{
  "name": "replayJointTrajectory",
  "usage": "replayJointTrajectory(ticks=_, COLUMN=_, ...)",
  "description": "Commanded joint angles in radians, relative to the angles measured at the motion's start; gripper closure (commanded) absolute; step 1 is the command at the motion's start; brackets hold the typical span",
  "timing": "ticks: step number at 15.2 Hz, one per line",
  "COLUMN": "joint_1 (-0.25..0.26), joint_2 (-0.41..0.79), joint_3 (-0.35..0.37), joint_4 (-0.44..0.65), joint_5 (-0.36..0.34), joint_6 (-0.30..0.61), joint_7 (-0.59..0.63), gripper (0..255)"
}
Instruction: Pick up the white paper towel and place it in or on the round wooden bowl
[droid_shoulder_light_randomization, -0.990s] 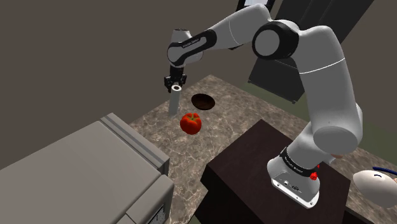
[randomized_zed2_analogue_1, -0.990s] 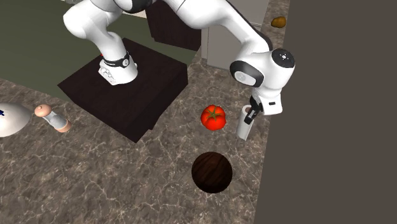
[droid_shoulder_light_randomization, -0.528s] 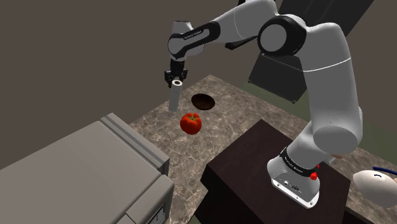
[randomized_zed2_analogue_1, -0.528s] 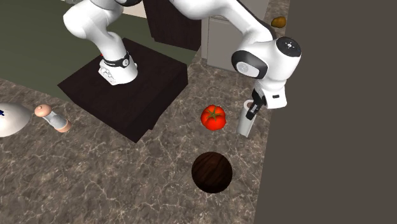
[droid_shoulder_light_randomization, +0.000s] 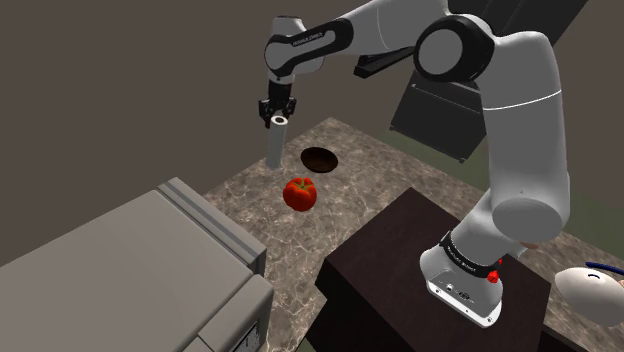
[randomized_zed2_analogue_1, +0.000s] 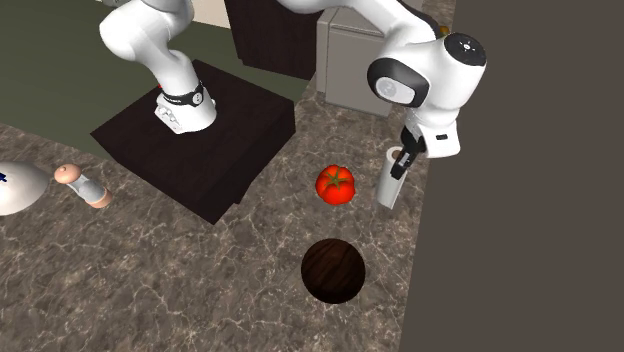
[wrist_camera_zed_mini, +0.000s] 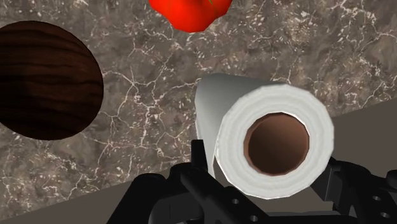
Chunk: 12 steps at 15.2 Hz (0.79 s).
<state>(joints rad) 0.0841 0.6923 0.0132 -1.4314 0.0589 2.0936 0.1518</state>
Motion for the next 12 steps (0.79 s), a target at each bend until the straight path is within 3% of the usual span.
replayJointTrajectory(ticks=1, joint_1=0.001, joint_2=-0.012, joint_3=0.000, joint_4=0.007, joint_5=-0.001, joint_6=-0.019, joint_7=0.002, gripper=255)
replayJointTrajectory(ticks=12, joint_1=-0.147, joint_2=-0.102, joint_3=-0.037, joint_4=-0.028, joint_5=0.015, joint_6=-0.084, joint_7=-0.180, gripper=255)
